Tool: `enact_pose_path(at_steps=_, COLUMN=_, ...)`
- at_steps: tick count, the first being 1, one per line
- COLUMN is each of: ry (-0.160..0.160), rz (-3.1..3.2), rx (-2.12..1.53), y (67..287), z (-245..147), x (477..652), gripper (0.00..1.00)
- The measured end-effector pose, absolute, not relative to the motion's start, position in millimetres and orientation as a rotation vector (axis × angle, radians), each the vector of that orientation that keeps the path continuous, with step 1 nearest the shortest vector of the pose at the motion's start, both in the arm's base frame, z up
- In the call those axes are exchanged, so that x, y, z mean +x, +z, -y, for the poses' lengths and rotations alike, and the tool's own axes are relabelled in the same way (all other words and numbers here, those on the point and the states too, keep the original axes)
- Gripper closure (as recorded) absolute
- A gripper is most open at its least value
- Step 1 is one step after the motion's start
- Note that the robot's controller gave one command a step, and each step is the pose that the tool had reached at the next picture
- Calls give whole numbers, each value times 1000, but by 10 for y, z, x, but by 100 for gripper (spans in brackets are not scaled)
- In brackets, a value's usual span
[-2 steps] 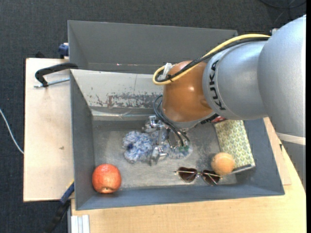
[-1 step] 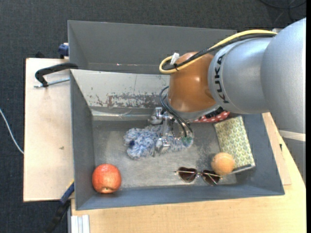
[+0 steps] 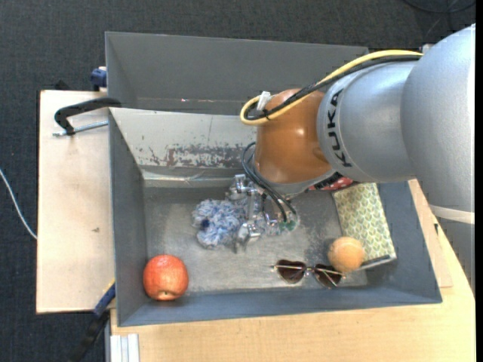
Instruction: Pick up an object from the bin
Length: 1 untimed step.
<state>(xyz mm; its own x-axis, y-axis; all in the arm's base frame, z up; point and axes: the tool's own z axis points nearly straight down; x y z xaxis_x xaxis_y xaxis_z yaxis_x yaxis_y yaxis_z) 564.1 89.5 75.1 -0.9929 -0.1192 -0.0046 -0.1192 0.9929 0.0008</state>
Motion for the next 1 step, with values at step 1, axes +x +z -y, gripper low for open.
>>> enact_pose_path(at_steps=1, ry=8, rz=-3133, rx=-110, y=766, z=-793, x=5818, gripper=100)
